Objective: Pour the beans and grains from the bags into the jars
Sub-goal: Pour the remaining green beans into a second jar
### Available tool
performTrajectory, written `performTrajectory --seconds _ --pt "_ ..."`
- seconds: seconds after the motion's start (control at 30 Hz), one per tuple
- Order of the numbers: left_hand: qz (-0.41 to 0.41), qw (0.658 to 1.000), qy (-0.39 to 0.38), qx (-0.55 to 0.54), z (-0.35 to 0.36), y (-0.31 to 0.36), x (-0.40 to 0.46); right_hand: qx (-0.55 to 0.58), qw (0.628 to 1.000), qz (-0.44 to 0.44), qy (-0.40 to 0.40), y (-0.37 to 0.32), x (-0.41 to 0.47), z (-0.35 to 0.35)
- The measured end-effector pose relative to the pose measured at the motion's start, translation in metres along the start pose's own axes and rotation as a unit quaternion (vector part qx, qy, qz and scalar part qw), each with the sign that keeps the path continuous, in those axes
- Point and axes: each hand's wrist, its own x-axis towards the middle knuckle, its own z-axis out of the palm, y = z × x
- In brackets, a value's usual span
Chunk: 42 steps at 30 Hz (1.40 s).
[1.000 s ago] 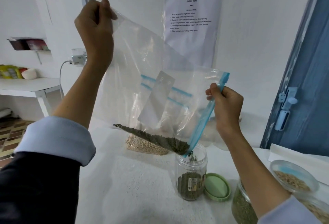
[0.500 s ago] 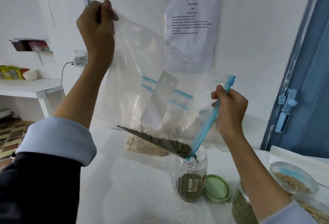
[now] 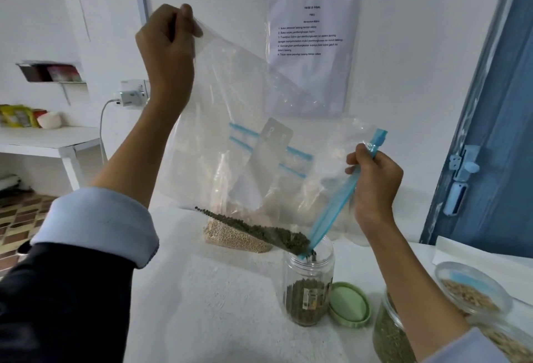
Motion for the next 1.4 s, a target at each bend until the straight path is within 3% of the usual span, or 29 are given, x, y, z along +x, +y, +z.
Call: performTrajectory --seconds 1.4 --pt "-0.02 0.999 -0.023 -0.032 0.02 -0.001 -0.011 -0.016 0.998 0.011 0.062 0.015 0.01 -0.005"
